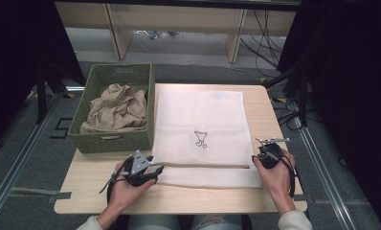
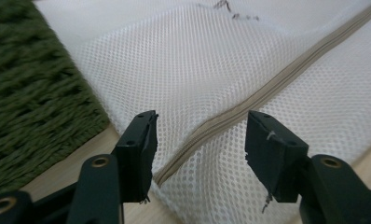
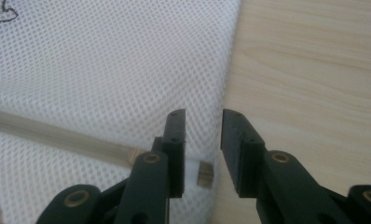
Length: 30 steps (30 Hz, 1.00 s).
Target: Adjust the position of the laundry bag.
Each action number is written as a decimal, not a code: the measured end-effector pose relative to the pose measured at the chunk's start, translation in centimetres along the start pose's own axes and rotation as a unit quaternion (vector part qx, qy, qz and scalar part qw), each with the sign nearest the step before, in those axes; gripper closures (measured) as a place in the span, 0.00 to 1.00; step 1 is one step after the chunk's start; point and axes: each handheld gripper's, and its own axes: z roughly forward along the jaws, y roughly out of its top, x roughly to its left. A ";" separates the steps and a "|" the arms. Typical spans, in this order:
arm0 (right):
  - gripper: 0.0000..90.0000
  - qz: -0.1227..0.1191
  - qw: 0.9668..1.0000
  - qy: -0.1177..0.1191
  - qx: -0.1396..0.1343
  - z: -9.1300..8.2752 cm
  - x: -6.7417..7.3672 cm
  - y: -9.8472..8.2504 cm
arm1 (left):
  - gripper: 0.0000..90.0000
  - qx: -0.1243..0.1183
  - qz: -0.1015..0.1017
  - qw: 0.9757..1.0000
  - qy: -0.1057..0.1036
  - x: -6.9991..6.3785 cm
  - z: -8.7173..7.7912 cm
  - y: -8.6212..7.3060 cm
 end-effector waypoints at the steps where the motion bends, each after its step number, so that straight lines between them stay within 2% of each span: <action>1: 0.80 0.003 1.000 0.002 0.001 -0.4 -0.1 -0.3 | 0.46 -0.011 0.001 1.000 0.004 0.1 -0.5 -0.2; 3: 0.79 0.010 1.000 -0.005 -0.006 -0.9 -0.4 -0.7 | 0.45 -0.024 0.005 1.000 0.013 0.3 -1.6 -0.8; 4: 0.79 0.014 1.000 -0.007 -0.007 -1.2 -0.5 -0.9 | 0.44 -0.031 -0.001 0.999 0.015 0.4 -2.0 -1.2; 5: 0.79 0.014 1.000 -0.007 -0.007 -1.2 -0.5 -0.9 | 0.44 -0.031 -0.001 0.999 0.015 0.4 -2.0 -1.2; 6: 0.79 0.025 1.000 -0.007 -0.002 -1.5 -0.7 -1.2 | 0.44 -0.030 0.000 0.999 0.019 0.5 -2.4 -1.5; 7: 0.79 0.018 1.000 -0.007 -0.008 -1.5 -0.8 -1.4 | 0.44 -0.034 -0.008 0.999 0.020 0.6 -2.7 -1.8; 8: 0.79 0.023 1.000 -0.011 -0.003 -1.6 -0.8 -1.5 | 0.44 -0.034 -0.006 0.999 0.021 0.7 -2.9 -1.9; 9: 0.79 0.023 1.000 -0.011 -0.003 -1.6 -0.8 -1.5 | 0.44 -0.034 -0.013 0.999 0.024 0.6 -3.1 -2.0; 10: 0.78 0.027 1.000 -0.014 -0.001 -1.6 -0.8 -1.6 | 0.43 -0.037 -0.008 0.999 0.022 0.8 -3.1 -2.0; 11: 0.78 0.028 1.000 -0.013 0.000 -1.7 -0.8 -1.6 | 0.43 -0.034 -0.017 0.999 0.025 0.6 -3.1 -2.0; 15: 0.78 0.034 0.999 -0.013 0.002 -1.7 -0.7 -1.6 | 0.42 -0.034 -0.006 0.999 0.018 0.5 -2.8 -1.9; 16: 0.78 0.052 0.999 -0.012 0.011 -1.9 -0.4 -1.6 | 0.42 -0.030 -0.006 0.999 0.018 0.4 -2.8 -1.8; 17: 0.78 0.033 0.999 -0.006 0.009 -1.7 -0.8 -1.6 | 0.42 -0.029 0.000 0.999 0.018 0.5 -2.8 -1.6; 19: 0.78 0.029 1.000 -0.006 0.004 -1.5 -0.9 -1.5 | 0.42 -0.027 -0.005 0.999 0.019 0.4 -2.7 -1.6; 20: 0.78 0.028 1.000 -0.006 0.004 -1.5 -1.0 -1.5 | 0.41 -0.022 -0.015 1.000 0.013 0.4 -2.6 -1.4; 21: 0.77 0.031 0.999 -0.002 0.010 -1.6 -1.0 -1.5 | 0.41 -0.018 -0.012 1.000 0.013 0.4 -2.5 -1.3; 22: 0.77 0.032 0.999 0.001 0.009 -1.6 -1.0 -1.5 | 0.41 -0.013 -0.019 1.000 0.009 0.2 -2.4 -1.2; 23: 0.77 0.035 0.999 -0.004 0.008 -1.7 -1.0 -1.5 | 0.40 -0.009 -0.018 1.000 0.010 0.1 -2.4 -1.1; 27: 0.77 0.032 0.999 0.002 0.012 -1.7 -1.1 -1.4 | 0.39 -0.003 -0.021 1.000 0.002 -0.1 -2.2 -1.0; 30: 0.78 0.040 0.999 0.005 0.023 -1.7 -0.9 -1.2 | 0.38 0.002 -0.022 1.000 0.003 -0.1 -2.3 -0.7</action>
